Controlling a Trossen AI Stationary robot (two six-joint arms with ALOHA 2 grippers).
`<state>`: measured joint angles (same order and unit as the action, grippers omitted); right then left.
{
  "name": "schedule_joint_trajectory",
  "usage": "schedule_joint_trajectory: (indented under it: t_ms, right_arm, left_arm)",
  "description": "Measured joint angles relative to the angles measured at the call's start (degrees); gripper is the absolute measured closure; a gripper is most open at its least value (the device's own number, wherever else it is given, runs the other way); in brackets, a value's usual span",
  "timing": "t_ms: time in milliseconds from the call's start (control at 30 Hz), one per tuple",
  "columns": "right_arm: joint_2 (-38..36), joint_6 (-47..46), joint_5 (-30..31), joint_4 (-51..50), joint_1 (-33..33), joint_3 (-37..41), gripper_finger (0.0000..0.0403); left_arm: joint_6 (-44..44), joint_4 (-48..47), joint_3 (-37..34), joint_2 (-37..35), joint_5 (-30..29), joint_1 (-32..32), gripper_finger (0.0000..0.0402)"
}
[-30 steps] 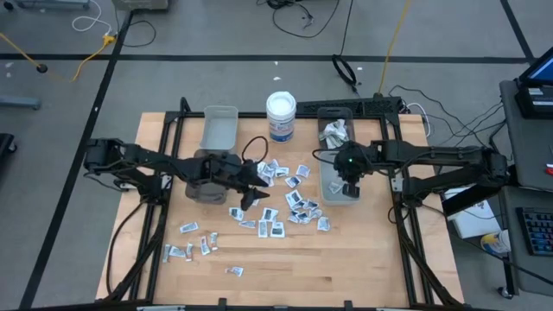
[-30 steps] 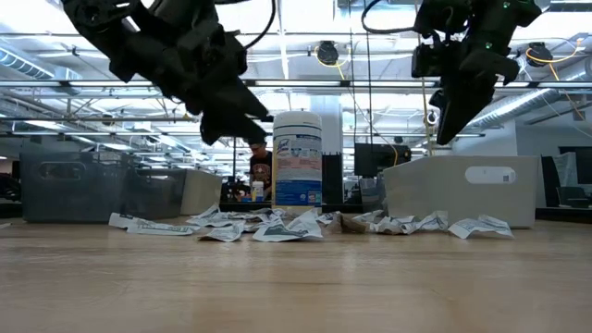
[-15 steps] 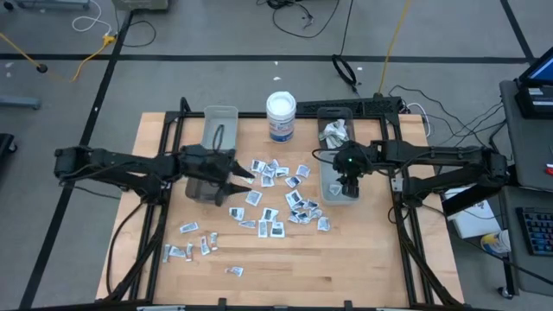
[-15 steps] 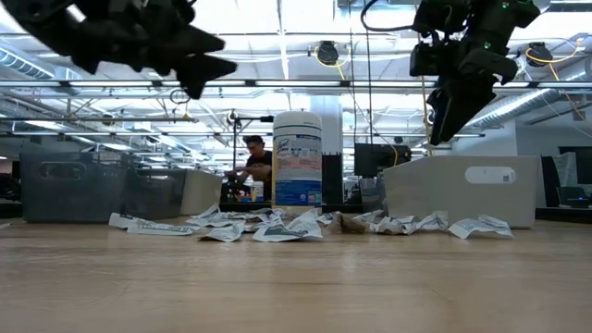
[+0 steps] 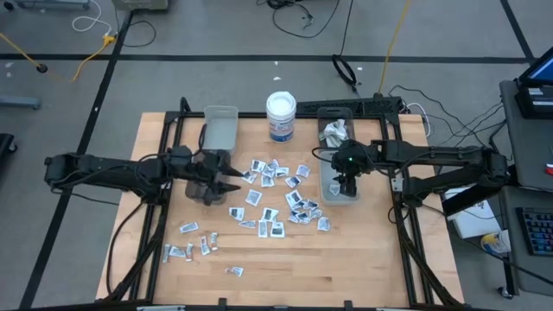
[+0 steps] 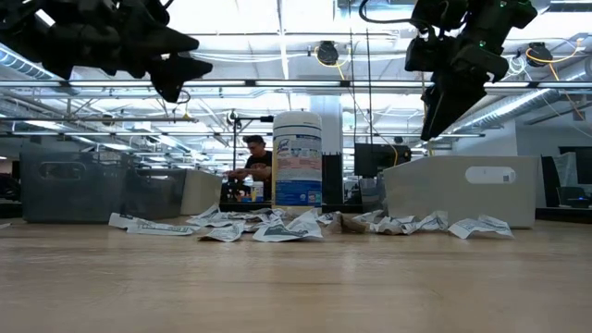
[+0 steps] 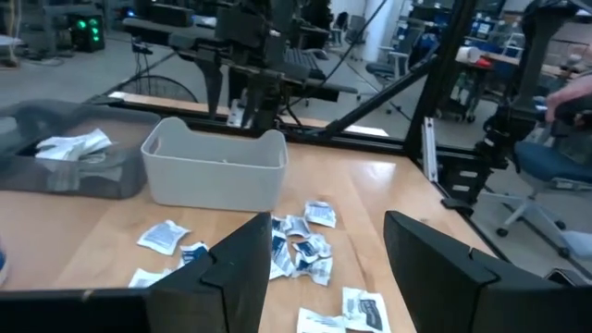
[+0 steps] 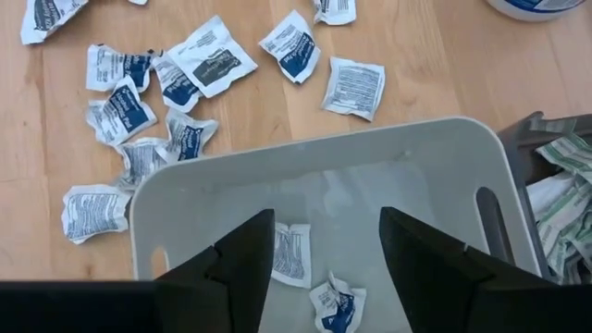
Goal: Pick & Place First Aid Supplies
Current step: Put the blue alcohol pad into the right gray bin
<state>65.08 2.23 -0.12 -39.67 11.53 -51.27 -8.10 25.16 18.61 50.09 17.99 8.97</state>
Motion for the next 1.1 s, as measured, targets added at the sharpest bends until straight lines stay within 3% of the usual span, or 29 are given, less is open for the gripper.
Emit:
schedule_joint_trajectory:
  t_ms: [200, 267, 367, 533, 833, 1100]
  right_arm:
    - [0.0, 0.06, 0.0, 0.01, 0.0, 0.0, 0.0214]
    - [0.0, 0.1, -0.01, 0.01, 0.0, 0.0, 0.0215]
    - [0.0, 0.38, 0.0, 0.09, 0.0, 0.0, 0.0214]
    - [0.0, 3.44, 0.0, 1.66, 0.0, 0.02, 0.0211]
    - [0.0, 6.61, 0.0, 2.21, 0.0, 0.02, 0.0211]
    - [0.01, 6.83, 0.0, 2.18, 0.0, 0.02, 0.0214]
  left_arm:
    - [-1.63, -3.34, 0.33, 0.0, -1.11, 0.37, 0.0188]
    - [-1.25, -8.42, 1.65, 0.02, -1.72, 0.92, 0.0188]
    - [-0.23, -20.68, 5.64, 1.16, -8.69, 1.76, 0.0188]
    - [2.04, -37.81, 15.28, 6.87, -16.8, 2.95, 0.0188]
    - [5.22, -60.44, 36.94, 21.59, -17.06, 4.66, 0.0188]
    - [13.96, -68.79, 51.67, 34.51, -17.04, 5.83, 0.0188]
